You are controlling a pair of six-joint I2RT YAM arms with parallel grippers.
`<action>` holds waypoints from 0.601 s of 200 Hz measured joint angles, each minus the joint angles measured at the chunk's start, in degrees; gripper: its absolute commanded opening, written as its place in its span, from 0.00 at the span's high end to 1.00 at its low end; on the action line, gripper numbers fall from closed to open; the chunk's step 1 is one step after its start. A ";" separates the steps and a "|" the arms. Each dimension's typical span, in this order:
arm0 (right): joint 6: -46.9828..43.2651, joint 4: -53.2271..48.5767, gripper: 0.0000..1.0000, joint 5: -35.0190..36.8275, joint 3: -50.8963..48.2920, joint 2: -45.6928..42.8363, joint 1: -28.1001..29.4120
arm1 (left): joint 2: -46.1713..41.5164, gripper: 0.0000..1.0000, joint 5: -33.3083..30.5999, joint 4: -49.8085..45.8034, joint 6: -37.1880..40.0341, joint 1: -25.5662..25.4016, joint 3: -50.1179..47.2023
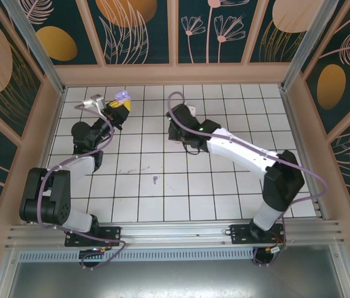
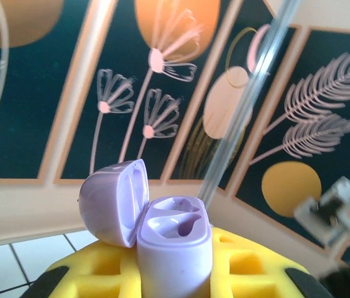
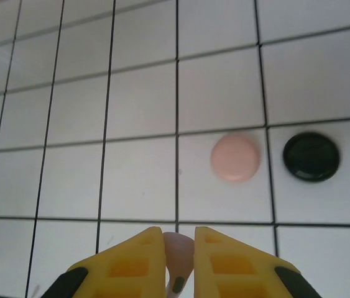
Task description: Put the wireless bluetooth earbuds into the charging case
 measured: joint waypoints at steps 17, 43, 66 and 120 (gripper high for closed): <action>-3.08 1.33 0.86 -0.11 -0.81 -3.08 -1.75 | 0.02 0.98 1.07 0.46 3.19 -2.84 -0.85; -8.17 4.20 0.85 -1.31 -1.62 -7.61 -3.96 | 0.39 0.98 2.75 1.99 7.26 -6.58 -2.14; -12.98 7.61 0.85 -4.31 -3.23 -11.78 -5.60 | 1.84 0.98 3.96 4.44 10.97 -9.44 -3.69; -23.78 14.56 0.85 -15.76 -7.50 -18.03 -6.67 | 6.16 0.98 7.91 5.81 17.31 -14.99 -3.45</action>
